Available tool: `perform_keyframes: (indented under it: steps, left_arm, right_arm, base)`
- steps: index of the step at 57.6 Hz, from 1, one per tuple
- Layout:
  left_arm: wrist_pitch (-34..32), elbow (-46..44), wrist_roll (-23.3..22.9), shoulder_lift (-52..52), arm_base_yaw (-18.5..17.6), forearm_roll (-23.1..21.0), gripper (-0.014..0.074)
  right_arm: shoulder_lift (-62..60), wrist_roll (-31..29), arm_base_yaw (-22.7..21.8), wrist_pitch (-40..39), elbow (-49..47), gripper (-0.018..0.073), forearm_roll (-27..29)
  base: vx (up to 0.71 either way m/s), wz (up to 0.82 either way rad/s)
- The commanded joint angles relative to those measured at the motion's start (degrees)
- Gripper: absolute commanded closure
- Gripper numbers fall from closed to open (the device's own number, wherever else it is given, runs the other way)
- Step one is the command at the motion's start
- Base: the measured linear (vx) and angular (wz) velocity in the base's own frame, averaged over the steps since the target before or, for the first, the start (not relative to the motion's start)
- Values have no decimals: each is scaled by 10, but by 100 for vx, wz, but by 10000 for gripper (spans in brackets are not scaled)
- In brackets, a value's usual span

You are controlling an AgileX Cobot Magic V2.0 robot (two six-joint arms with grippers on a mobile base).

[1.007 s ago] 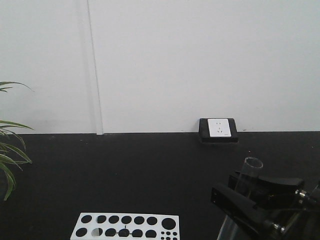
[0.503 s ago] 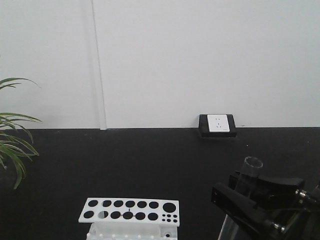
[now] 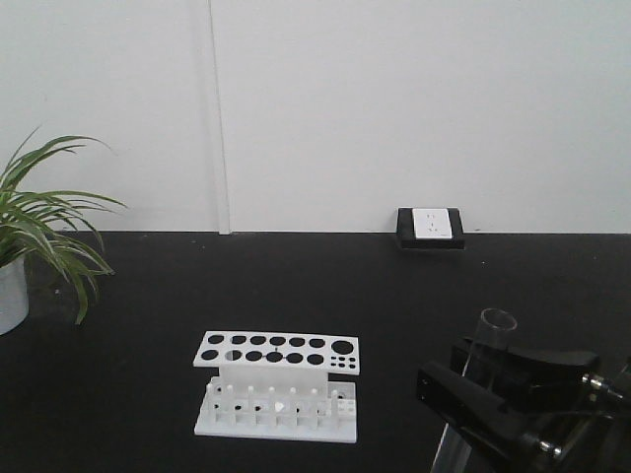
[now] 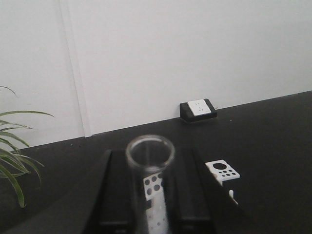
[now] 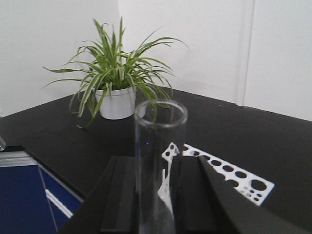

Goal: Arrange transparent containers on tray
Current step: 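Turn the base away from the rack holding both tubes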

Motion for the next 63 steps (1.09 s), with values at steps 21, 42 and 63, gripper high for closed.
perform_keyframes:
  steps: [21, 42, 63]
  left_arm:
    - [-47, -17, -3, 3, -3, -5, 548]
    - [-47, -17, -3, 3, -3, -5, 548]
    - [-47, -17, -3, 3, -3, -5, 548]
  right_arm:
    - [-4, -6, -2, -46, -18, 358, 0]
    - [-4, -6, -2, -45, -18, 358, 0]
    - [-4, -6, -2, -45, -18, 358, 0]
  base:
    - [-25, 7]
    - [-28, 13]
    - [-28, 21]
